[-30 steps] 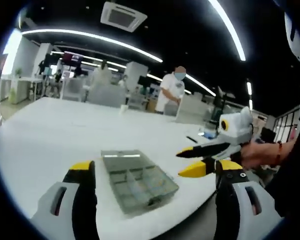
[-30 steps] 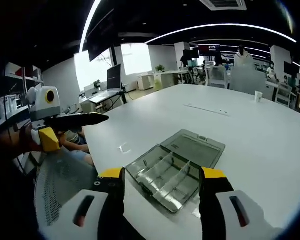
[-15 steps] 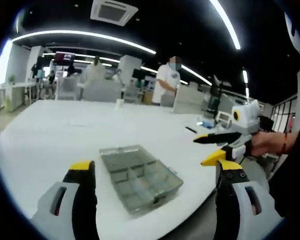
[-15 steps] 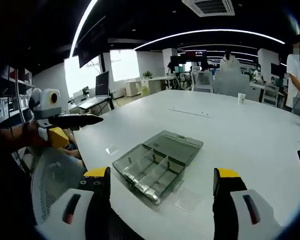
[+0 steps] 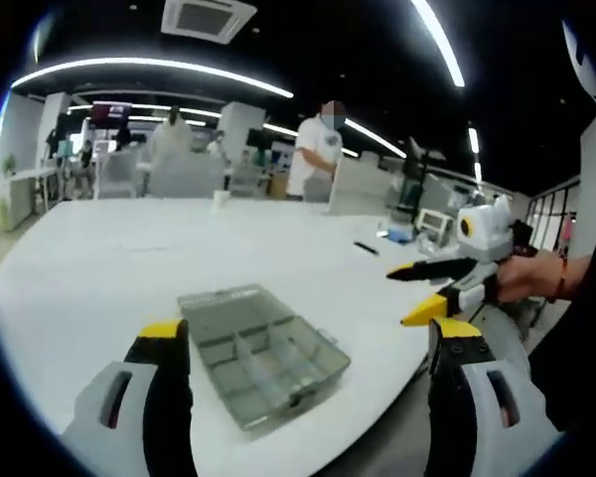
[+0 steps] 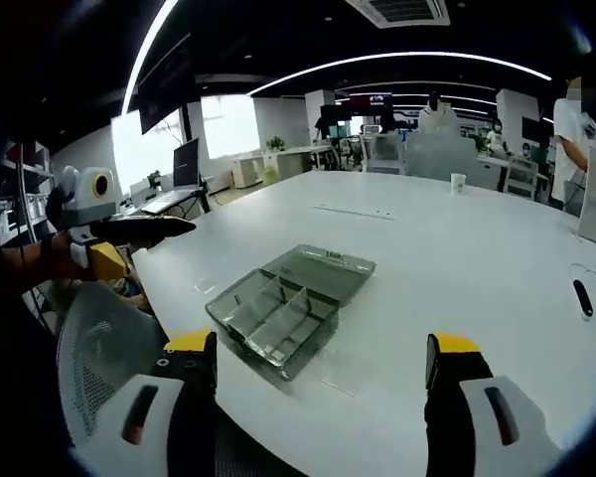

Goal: Insert the divider into the dual guide fixture by aligning both edges with the guide slots and pushing it downward to the bottom, including one-sided entry, uneven engagement, binding, and posture correction.

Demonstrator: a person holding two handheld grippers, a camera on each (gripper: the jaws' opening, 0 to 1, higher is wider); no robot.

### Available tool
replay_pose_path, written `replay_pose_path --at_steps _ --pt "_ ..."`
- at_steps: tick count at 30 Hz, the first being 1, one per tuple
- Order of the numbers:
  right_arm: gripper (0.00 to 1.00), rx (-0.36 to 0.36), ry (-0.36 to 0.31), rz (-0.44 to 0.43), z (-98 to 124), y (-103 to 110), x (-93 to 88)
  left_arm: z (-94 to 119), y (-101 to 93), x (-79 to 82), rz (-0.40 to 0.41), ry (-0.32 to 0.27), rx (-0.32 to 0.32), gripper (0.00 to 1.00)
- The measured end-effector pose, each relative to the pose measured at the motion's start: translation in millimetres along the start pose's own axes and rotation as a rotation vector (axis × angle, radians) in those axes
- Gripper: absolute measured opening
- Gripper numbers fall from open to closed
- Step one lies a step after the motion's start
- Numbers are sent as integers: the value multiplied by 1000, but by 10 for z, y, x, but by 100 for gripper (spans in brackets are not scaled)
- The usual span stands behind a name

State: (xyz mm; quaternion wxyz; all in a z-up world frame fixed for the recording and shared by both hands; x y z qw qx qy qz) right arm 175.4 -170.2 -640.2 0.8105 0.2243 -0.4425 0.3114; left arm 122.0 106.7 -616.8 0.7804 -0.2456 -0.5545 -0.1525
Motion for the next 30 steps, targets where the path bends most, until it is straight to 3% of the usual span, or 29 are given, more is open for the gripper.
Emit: replay_pose_path --at_steps 9,30 --pt "83 -45 52 -10 68 -162 -146 -56 -12 61 -29 11 -13 99" --pt "79 -93 153 -44 -29 -435 -353 -214 -77 -18 -10 64 -41 99"
Point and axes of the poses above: the point that each gripper's makers call its tool centre point, and the gripper's own axes: z roughly backward along the fingers, y roughly to its left, x roughly out of its top, the point moved 10 cm from there along z, roughly backward along the fingers, and after that the axes turned 1 degree about y, right-handed, at the moved point
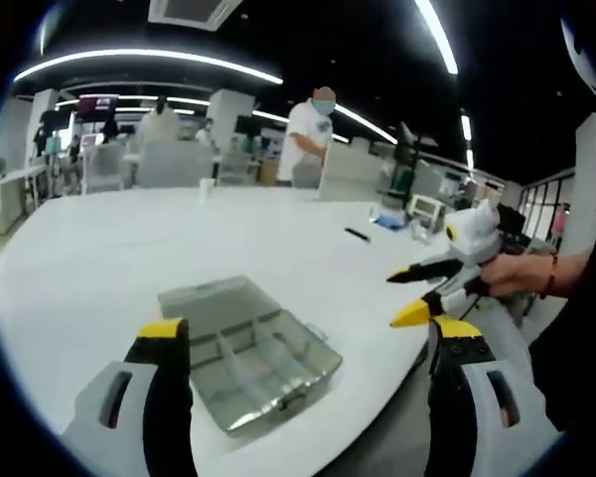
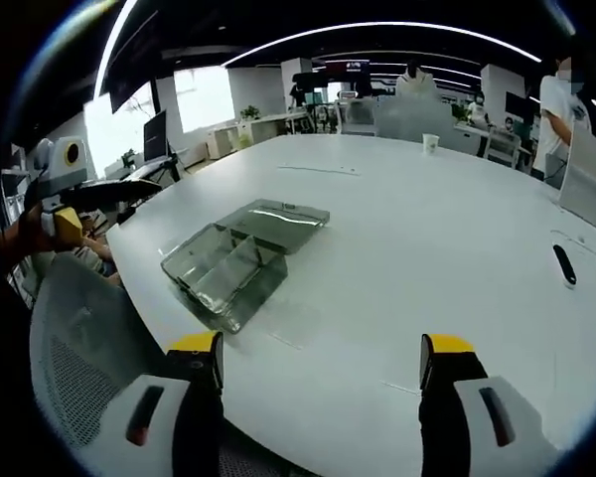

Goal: Insert the divider into the dual guide fixture by aligning both edges with the guide slots and pushing it downward to the bottom, including one-sided entry, uneven engagement, binding, and posture correction.

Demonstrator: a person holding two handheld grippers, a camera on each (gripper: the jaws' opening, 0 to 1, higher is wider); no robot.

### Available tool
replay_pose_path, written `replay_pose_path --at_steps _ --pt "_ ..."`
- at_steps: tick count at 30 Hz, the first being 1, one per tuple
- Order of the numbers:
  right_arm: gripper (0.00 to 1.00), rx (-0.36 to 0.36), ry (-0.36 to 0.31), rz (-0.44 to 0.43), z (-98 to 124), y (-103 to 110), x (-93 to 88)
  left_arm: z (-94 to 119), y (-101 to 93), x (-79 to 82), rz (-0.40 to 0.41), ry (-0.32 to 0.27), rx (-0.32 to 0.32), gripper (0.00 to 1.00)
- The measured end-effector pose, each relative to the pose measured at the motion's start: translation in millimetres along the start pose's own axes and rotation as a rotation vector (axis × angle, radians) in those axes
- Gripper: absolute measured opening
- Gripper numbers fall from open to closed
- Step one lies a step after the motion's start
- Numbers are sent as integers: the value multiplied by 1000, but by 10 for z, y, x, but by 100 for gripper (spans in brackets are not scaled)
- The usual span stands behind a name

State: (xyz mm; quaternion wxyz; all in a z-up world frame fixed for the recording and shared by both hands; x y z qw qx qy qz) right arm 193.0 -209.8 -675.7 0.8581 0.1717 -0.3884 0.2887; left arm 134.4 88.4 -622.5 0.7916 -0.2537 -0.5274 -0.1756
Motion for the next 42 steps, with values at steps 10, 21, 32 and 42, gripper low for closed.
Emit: replay_pose_path --at_steps 10,21,32,42 --pt "77 -11 46 -9 -64 -110 -78 -42 -15 -30 12 14 -6 99" --pt "74 -31 97 26 -173 -206 -137 -81 -9 -27 11 30 -15 99" --pt "73 -45 122 38 -234 -364 -176 -99 -29 -16 14 37 -8 97" --pt "71 -40 144 39 -300 -471 -239 -135 -81 -67 31 50 2 97"
Point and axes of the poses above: the point that each gripper's makers call its tool centre point, and the gripper's own axes: z roughly backward along the fingers, y roughly to its left, x roughly out of its top, the point moved 10 cm from there along z, roughly backward along the fingers, and after that the axes turned 1 degree about y, right-handed, at the moved point
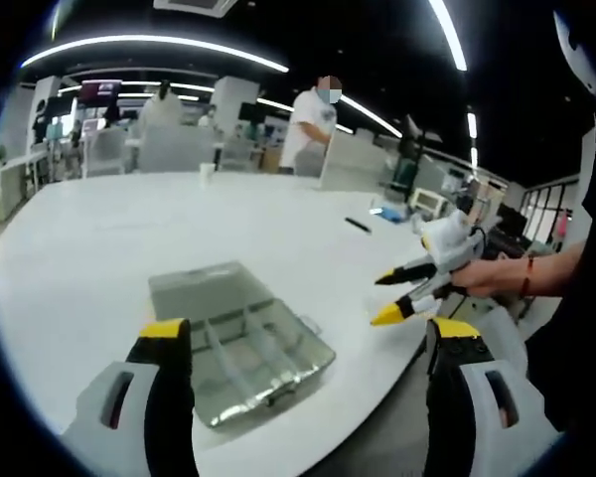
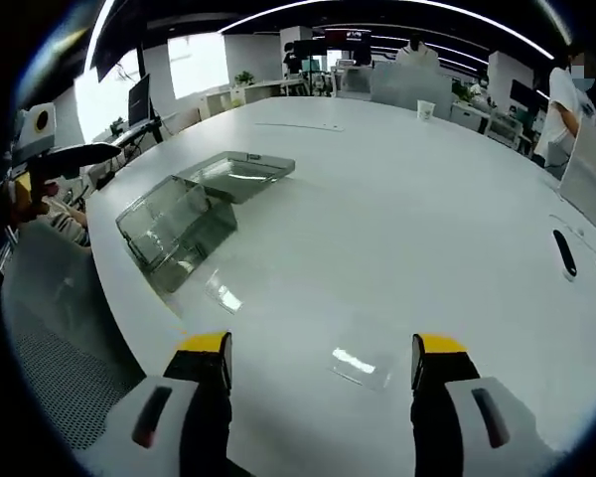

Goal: Insert the divider into the dual guide fixture by aligning both edges with the guide slots and pushing it downward to the bottom, including one-sided entry, uneven engagement, binding, and posture correction.

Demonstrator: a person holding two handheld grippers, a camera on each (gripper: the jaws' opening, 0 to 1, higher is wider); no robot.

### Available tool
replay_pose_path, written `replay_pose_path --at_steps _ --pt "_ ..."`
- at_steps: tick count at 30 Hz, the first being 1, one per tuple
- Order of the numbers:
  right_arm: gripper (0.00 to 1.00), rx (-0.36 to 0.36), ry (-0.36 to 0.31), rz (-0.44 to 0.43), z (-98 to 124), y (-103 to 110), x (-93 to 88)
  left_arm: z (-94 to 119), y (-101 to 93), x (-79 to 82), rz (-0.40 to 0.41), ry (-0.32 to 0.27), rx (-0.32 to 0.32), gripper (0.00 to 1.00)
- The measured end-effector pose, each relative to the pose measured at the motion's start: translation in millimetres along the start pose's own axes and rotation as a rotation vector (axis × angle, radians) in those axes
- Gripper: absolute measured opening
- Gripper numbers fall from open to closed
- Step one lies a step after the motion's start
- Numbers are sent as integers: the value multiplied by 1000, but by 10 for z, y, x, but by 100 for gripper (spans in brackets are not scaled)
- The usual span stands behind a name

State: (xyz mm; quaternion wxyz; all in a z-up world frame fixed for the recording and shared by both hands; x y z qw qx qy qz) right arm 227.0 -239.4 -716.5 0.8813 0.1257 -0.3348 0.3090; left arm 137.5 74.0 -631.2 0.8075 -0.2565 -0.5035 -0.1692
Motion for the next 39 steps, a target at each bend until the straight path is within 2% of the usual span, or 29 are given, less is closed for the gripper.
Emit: replay_pose_path --at_steps 9,11,15,27,35,39 --pt "67 -10 -11 -22 -82 -103 -60 -62 -17 5 8 0 6 96" --pt "66 -11 25 -30 -117 -126 -90 -62 -20 -2 11 5 8 96" --pt "62 -21 24 -36 -126 -145 -88 -55 -22 -49 13 36 13 95" --pt "60 -20 64 -18 -220 -163 -150 -86 -4 -61 35 32 11 93" --pt "54 -45 63 -13 -218 -195 -119 -151 10 -33 33 34 -21 92" --pt "53 -47 103 -18 -229 -197 -71 -161 8 -37 30 41 -33 92"
Point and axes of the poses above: the point that each gripper's makers call its tool centre point, and the gripper's own axes: z roughly backward along the fingers, y roughly to its left, x roughly out of its top, the point moved 10 cm from there along z, roughly backward along the fingers, and after that the axes turned 1 degree about y, right-handed, at the moved point
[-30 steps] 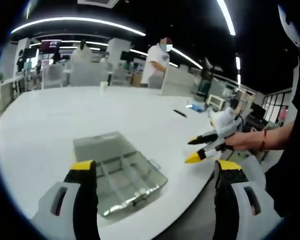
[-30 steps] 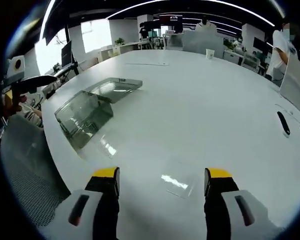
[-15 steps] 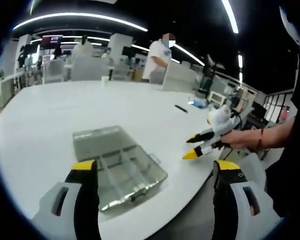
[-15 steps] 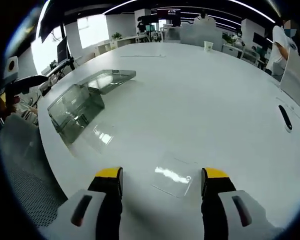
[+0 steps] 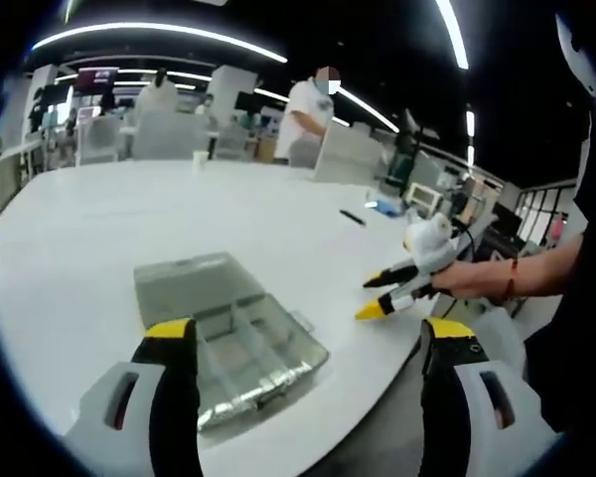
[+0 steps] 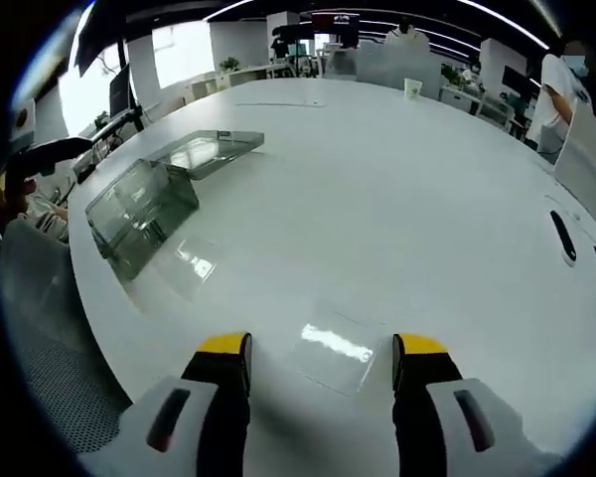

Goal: Insert the divider into the dual guide fixture by aligning both edges with the guide slots and pushing it downward to the bottom, including one-sided entry, uneven engagement, binding, and posture correction.

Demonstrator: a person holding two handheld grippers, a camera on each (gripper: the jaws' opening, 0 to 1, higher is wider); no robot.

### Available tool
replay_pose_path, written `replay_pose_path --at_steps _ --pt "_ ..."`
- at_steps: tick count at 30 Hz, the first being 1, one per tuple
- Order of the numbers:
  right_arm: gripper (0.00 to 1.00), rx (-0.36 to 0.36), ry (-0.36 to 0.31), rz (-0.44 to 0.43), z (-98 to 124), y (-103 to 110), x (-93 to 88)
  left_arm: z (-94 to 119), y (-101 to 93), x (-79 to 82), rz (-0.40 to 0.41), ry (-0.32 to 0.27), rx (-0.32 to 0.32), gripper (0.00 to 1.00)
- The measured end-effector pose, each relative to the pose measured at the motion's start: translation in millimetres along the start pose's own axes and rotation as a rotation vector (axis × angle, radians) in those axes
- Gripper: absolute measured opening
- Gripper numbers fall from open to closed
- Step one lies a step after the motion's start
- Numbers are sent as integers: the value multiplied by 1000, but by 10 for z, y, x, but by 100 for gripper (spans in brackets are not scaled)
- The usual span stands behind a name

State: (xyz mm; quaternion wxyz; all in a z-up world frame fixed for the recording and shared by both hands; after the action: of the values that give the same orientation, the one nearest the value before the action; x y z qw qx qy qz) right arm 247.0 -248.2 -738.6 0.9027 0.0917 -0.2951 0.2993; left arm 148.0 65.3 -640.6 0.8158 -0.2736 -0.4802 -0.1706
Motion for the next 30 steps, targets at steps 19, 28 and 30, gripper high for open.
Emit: replay_pose_path --at_steps 19,28,30 --pt "29 9 104 18 -30 82 91 -21 -35 6 -6 -10 -38 90" --pt "27 15 117 -29 -13 89 102 -7 -48 23 -17 -19 -45 89" --pt "27 10 122 -16 -3 90 89 -2 -48 25 -19 -22 -44 89"
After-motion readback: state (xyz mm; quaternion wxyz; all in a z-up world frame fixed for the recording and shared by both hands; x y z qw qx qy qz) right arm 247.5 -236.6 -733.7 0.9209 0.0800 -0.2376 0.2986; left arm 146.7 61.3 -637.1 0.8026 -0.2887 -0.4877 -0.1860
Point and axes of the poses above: the point that each gripper's makers call its tool centre point, and the gripper's own axes: z roughly backward along the fingers, y roughly to its left, x roughly out of its top, the point moved 10 cm from there along z, roughly backward along the fingers, and after that the axes turned 1 degree about y, right-handed, at the moved point
